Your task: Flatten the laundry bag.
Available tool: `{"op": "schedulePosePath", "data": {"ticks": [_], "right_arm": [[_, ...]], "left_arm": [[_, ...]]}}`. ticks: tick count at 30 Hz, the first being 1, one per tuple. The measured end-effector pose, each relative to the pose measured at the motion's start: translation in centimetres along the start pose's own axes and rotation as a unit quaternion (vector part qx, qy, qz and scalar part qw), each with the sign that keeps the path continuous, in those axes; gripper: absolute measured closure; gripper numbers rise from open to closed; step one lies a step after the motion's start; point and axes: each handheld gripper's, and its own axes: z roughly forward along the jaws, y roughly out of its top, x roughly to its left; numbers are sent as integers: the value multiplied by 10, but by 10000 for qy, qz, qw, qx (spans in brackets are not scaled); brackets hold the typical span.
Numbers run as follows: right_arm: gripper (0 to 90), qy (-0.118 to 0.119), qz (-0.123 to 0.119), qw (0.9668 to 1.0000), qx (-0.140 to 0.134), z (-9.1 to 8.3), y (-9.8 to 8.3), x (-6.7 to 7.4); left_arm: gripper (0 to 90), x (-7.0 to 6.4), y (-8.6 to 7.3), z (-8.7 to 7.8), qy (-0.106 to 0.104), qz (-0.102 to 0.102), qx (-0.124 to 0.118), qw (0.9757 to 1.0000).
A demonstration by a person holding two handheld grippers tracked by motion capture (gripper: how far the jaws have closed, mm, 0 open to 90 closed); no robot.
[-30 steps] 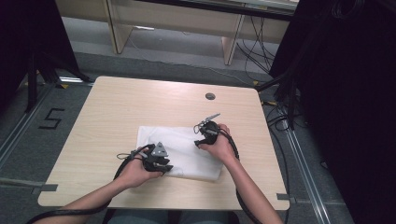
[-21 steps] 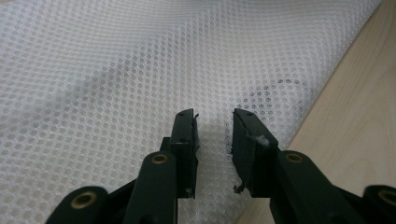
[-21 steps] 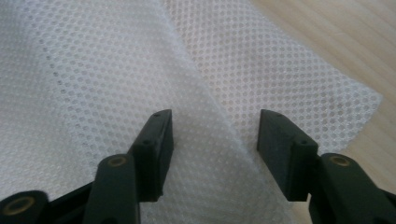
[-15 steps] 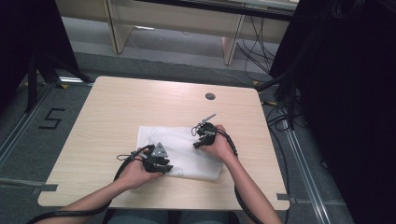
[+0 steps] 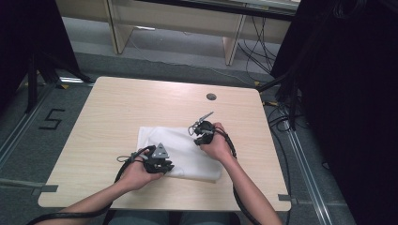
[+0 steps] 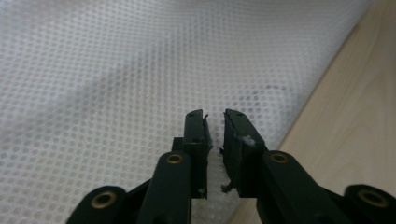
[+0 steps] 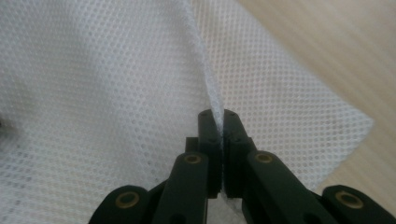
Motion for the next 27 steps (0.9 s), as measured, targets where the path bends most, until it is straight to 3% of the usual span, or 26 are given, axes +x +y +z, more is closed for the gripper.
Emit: {"op": "schedulePosePath", "data": {"ticks": [1, 2, 3, 5, 6, 7, 11, 12, 15, 18, 19, 20, 21, 23, 25, 27], "right_arm": [[894, 30, -10, 9999, -102, -5, 2, 1], [894, -85, -2, 9999, -139, -8, 4, 1], [893, 23, -63, 9998, -183, -11, 5, 2], [892, -72, -337, 9988, -350, -16, 9, 2], [892, -85, -427, 9983, -395, -18, 10, 3], [892, -111, -441, 9980, -438, -21, 11, 6], [891, -27, -429, 9974, -574, -30, 13, 14], [890, -23, -533, 9968, -593, -32, 14, 16], [889, -57, -547, 9965, -628, -39, 16, 22], [888, -20, -624, 9955, -708, -44, 18, 26], [888, 50, -679, 9954, -681, -46, 19, 27], [887, -27, -763, 9946, -702, -47, 19, 28], [887, -46, -697, 9948, -737, -49, 18, 32], [887, 3, -639, 9955, -706, -52, 18, 35], [888, -20, -791, 9938, -780, -53, 19, 34], [888, -90, -755, 9936, -834, -56, 19, 35]], "left_arm": [[815, -3, 2, -1, -26, -24, -38, 10000], [830, -5, 3, -2, -48, 19, -53, 10000], [839, -7, 4, -1, -132, 59, -19, 9999], [845, -8, 3, 2, -102, 203, 66, 9997], [848, -8, 2, 4, -90, 68, 122, 9999], [850, -5, 1, 4, -54, 148, 138, 9998], [857, 0, -1, 5, 16, -45, 105, 9999], [862, 2, -1, 4, 41, 1, 111, 9999], [865, 6, 1, 5, 80, -19, 136, 9999], [868, 13, 5, 7, 144, -89, 176, 9997], [869, 13, 4, 9, 228, -122, 90, 9996], [870, 16, 4, 11, 209, -192, 83, 9996], [870, 16, 4, 11, 214, -192, 84, 9995], [870, 16, 3, 11, 235, -160, 95, 9996], [867, 13, 5, 9, 217, -169, 87, 9996], [869, 4, 10, 3, 74, -61, 85, 9999]]}}
